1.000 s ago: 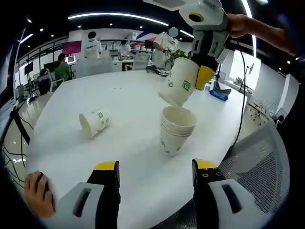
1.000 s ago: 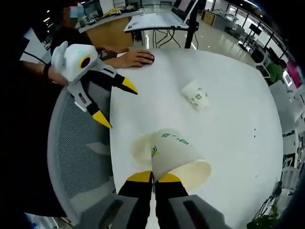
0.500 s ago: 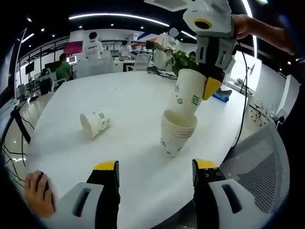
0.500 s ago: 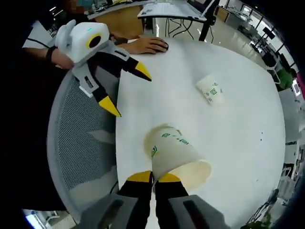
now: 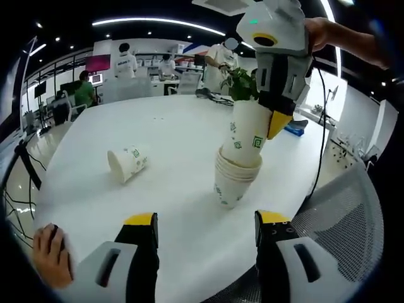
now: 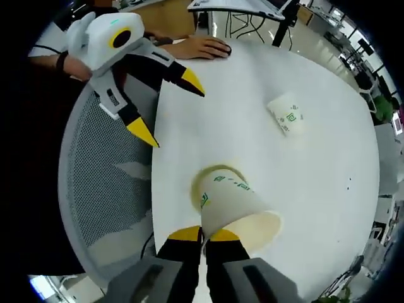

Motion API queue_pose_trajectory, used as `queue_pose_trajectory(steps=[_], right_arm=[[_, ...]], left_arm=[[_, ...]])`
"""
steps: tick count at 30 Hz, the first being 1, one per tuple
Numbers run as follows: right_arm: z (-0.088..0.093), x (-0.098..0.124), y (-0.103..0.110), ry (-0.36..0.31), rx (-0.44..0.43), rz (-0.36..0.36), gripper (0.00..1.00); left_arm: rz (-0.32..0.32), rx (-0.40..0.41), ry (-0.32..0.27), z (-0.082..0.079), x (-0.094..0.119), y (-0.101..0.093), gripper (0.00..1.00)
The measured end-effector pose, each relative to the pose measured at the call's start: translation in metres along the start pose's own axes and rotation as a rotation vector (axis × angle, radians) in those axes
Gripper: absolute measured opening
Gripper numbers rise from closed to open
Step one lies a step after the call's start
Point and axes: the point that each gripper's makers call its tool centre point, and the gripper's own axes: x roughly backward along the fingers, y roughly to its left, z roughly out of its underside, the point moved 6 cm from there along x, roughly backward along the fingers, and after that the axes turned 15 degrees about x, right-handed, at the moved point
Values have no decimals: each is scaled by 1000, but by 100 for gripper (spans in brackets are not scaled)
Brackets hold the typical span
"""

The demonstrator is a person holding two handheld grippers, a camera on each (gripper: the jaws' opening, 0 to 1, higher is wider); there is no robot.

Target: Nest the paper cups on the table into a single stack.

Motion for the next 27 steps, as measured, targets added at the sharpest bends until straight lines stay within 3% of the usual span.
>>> queue_pose_trajectory(steps=[27], right_arm=[[-11, 0, 7, -9, 3, -15, 0]], left_arm=[[6, -7, 15, 3, -2, 0, 61]])
